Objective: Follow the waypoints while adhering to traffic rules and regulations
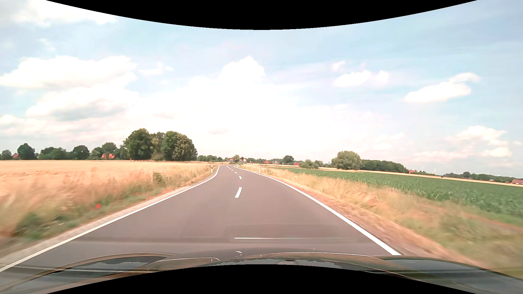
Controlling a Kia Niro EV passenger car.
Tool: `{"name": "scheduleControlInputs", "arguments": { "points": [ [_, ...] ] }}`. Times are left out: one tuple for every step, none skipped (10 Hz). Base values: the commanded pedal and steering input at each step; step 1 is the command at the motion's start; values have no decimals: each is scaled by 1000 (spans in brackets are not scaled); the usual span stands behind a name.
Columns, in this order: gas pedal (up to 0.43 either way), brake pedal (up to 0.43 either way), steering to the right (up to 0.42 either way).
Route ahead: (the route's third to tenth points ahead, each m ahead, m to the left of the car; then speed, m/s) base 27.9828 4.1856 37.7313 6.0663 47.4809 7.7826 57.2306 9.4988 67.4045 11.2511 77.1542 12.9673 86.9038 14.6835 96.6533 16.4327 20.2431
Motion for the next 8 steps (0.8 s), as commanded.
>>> {"name": "scheduleControlInputs", "arguments": {
  "points": [
    [59, 0, -24],
    [59, 0, -25],
    [59, 0, -26],
    [59, 0, -28],
    [59, 0, -28],
    [59, 0, -29],
    [28, 0, -29],
    [8, 0, -30]
  ]
}}
